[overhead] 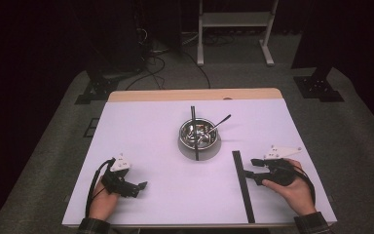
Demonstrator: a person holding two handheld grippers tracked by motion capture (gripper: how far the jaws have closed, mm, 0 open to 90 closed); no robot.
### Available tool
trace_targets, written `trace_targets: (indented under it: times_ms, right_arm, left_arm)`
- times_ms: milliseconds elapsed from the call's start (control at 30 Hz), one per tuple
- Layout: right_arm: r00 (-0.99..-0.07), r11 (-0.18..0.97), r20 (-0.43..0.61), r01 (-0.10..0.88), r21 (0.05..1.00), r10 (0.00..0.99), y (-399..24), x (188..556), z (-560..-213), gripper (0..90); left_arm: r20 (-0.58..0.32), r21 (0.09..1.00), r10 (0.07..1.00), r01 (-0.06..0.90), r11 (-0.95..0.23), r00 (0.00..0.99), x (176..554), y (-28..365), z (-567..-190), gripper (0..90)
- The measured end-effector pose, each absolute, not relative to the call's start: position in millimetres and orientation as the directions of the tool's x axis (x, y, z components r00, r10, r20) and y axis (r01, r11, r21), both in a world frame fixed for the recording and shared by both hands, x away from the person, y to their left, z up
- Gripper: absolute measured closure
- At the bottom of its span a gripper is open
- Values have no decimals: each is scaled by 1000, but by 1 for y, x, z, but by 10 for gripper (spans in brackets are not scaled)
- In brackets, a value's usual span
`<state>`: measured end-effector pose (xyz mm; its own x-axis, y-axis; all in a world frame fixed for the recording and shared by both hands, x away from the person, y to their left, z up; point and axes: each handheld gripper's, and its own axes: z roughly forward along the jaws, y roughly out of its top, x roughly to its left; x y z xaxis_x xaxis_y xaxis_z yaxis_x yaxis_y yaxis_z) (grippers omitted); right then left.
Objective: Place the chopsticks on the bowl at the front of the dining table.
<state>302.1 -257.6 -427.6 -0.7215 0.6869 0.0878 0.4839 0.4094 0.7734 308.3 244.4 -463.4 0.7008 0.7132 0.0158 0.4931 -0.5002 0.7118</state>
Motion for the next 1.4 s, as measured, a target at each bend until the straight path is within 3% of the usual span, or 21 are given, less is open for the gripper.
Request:
trace_targets:
  times_ms: [900, 1400]
  right_arm:
    - [-617, 407, 35, 559, 723, 786, -318, 280, -450, 367]
    - [-612, 400, 34, 557, 728, 790, -337, 268, -460, 339]
  left_arm:
    - [16, 712, 713, 493, -500, 701, 308, 244, -463, 0]
    - [16, 712, 713, 493, -500, 701, 308, 244, -463, 0]
